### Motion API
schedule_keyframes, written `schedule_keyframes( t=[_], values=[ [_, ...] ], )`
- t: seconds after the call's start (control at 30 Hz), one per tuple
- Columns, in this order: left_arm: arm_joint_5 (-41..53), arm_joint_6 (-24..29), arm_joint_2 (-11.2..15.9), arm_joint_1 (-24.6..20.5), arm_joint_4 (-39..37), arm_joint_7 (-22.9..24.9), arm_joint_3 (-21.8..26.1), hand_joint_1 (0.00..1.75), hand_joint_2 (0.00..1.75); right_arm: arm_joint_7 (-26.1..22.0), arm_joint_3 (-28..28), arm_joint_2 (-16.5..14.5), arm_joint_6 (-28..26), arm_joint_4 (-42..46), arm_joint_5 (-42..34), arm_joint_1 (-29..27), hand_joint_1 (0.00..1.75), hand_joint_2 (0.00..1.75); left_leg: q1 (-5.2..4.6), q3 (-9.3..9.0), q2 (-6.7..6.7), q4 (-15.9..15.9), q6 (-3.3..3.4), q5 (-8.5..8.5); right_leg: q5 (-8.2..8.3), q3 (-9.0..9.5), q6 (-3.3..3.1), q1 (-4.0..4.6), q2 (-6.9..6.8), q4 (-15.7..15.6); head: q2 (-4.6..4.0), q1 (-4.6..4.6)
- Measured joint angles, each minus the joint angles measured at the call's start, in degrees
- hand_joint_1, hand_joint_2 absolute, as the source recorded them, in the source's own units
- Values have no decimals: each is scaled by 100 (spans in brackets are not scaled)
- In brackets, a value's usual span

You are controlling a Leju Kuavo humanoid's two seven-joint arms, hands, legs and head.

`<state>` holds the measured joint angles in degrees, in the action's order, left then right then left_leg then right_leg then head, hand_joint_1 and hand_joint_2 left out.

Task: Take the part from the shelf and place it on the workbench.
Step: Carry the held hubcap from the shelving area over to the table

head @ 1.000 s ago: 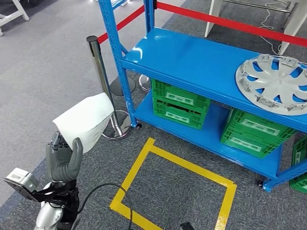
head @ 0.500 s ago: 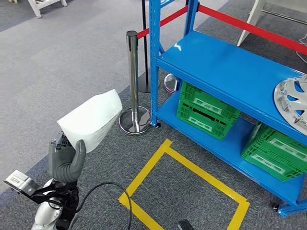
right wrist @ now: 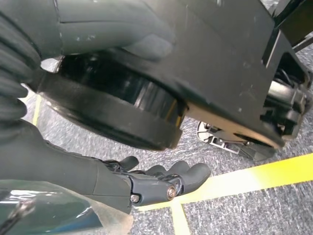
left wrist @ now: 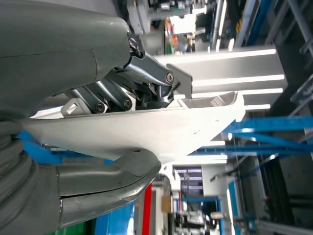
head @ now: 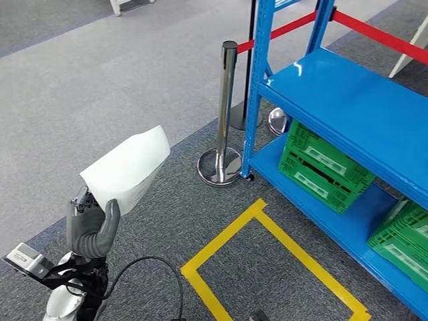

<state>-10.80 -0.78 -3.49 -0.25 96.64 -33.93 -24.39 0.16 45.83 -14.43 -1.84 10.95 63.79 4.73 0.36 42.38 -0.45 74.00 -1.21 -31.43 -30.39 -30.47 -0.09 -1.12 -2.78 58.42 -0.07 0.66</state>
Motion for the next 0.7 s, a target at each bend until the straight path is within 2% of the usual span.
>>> schedule_keyframes(
  t=[0.03, 0.1, 0.13, 0.17, 0.23, 0.27, 0.33, 0.37, 0.4, 0.43, 0.47, 0.5, 0.53, 0.57, 0.6, 0.63, 0.67, 0.7],
  values=[
    [13, -28, 3, 2, -1, -1, 0, 175, 175, 3, 0, 0, 4, 0, 4, 6, 0, 175, 5, -145, 39, -279, 7, 184, -13, 17, 6, 0, -76, 0, 0, 1],
    [37, -87, 5, -7, -1, -3, -1, 175, 175, 12, 0, 0, 13, 0, 12, 12, 0, 175, -33, -553, 281, -1073, 42, 503, -50, 56, 41, 15, -208, 0, 0, 2],
    [42, -118, 3, -16, -1, -7, -1, 175, 175, 17, -1, 0, 15, 0, 17, 11, 0, 175, -61, -684, 392, -1341, 67, 566, -67, 66, 70, 29, -263, -1, 0, -1],
    [40, -149, 3, -24, -1, -10, -1, 175, 175, 21, -1, 0, 19, 0, 21, 10, 0, 175, -91, -740, 460, -1477, 90, 565, -81, 73, 101, 42, -317, -5, 0, -4],
    [26, -215, 5, -32, 0, -14, 2, 175, 175, 22, -3, -2, 30, 0, 29, 18, 0, 175, -122, -727, 367, -1512, 146, 552, -96, 102, 166, 46, -436, -35, 0, -9],
    [20, -250, 8, -29, 1, -14, 2, 175, 175, 22, -4, -2, 37, 0, 34, 24, 0, 175, -116, -738, 300, -1542, 178, 564, -126, 111, 196, 36, -397, -27, 0, -18],
    [5, -304, 5, -44, 1, -10, 2, 175, 175, 22, -6, -3, 49, 0, 43, 31, 0, 175, -88, -769, 168, -1604, 251, 594, -307, 2, 231, 16, -99, 230, 0, -47],
    [-4, -324, 3, -53, 0, -8, 1, 175, 175, 19, -6, -2, 53, 0, 41, 27, 0, 175, -77, -779, 103, -1620, 279, 602, -470, -162, 233, 9, 99, 550, 0, -67],
    [-18, -339, 1, -63, -3, -6, 1, 175, 175, 13, -5, -2, 57, 1, 36, 29, 0, 175, -79, -778, 32, -1619, 298, 601, -638, -368, 227, 11, 212, 942, 0, -78],
    [-30, -354, 0, -65, -9, -6, 1, 175, 175, 9, -4, -1, 59, 1, 31, 40, 0, 175, -87, -778, -41, -1616, 309, 597, -759, -572, 223, 17, 254, 1309, 0, -84],
    [-40, -368, 1, -64, -16, -6, 1, 175, 175, 6, -3, -1, 60, 2, 27, 53, 0, 175, -95, -781, -122, -1612, 314, 594, -784, -715, 219, 24, 268, 1537, 0, -84],
    [-46, -378, 1, -63, -23, -6, 2, 175, 175, 6, -3, 0, 61, 2, 27, 64, 0, 175, -99, -785, -206, -1605, 316, 591, -690, -758, 212, 30, 273, 1549, 0, -83],
    [-48, -382, 1, -63, -29, -5, 2, 175, 175, 10, -4, 0, 61, 2, 29, 66, 0, 175, -100, -790, -295, -1594, 315, 588, -491, -693, 203, 32, 295, 1335, 0, -83],
    [-46, -383, 0, -64, -32, -4, 3, 175, 175, 14, -4, 0, 61, 2, 30, 57, 0, 175, -97, -789, -386, -1579, 309, 582, -243, -555, 191, 28, 377, 967, 0, -84],
    [-46, -381, -1, -65, -34, -3, 4, 175, 175, 15, -4, 0, 61, 2, 30, 44, 0, 175, -102, -779, -468, -1556, 294, 574, -66, -414, 182, 16, 518, 606, 0, -83],
    [-45, -379, -3, -65, -36, 2, 5, 175, 175, 15, -4, 0, 61, 1, 30, 32, 0, 175, -99, -756, -548, -1528, 276, 569, 42, -278, 174, 2, 647, 308, 0, -81],
    [-43, -373, -4, -64, -38, 5, 6, 175, 175, 13, -4, 0, 61, 1, 27, 21, 0, 175, -91, -728, -615, -1510, 249, 571, 72, -200, 167, -4, 747, 138, 0, -79],
    [-41, -367, -5, -58, -40, 9, 7, 175, 175, 11, -3, 0, 61, 0, 25, 17, 0, 175, -82, -702, -679, -1503, 218, 585, 47, -164, 159, -1, 773, 90, 0, -77]
  ],
)
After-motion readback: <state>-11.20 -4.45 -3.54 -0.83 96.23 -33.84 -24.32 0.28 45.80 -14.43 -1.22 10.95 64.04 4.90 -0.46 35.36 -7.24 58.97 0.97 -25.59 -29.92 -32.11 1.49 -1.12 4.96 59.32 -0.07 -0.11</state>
